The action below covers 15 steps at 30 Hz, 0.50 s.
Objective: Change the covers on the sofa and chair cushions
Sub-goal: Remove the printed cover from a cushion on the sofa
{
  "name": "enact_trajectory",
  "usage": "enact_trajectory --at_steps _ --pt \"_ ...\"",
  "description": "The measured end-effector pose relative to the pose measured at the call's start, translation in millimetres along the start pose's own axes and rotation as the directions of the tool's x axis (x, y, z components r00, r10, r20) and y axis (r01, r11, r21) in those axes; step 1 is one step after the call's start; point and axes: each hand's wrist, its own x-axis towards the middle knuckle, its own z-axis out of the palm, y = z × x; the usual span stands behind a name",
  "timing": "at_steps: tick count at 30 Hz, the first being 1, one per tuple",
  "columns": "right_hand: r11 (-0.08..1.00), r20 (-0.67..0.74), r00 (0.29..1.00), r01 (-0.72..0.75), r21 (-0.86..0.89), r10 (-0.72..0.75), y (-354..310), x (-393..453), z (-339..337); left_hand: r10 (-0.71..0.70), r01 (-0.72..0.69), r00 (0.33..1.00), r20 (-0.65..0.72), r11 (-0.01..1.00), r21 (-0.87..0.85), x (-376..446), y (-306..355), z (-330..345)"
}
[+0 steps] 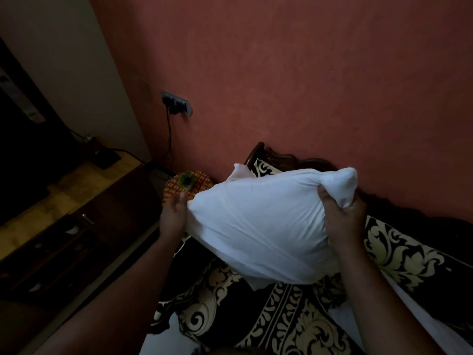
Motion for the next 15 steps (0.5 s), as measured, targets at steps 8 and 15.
enact_trajectory --at_steps 8,15 --pt "0.974 -0.192 0.961 -0.173 0.146 0.200 19.2 4.0 14.8 0.131 -0.134 0.989 -0.068 0.990 -0.051 -62.6 37.4 54.9" --pt "0.915 -0.146 0.945 -0.234 0.329 0.294 13.8 18.2 21.5 0.118 -0.094 0.972 0.202 0.988 -0.123 -76.5 18.7 79.6"
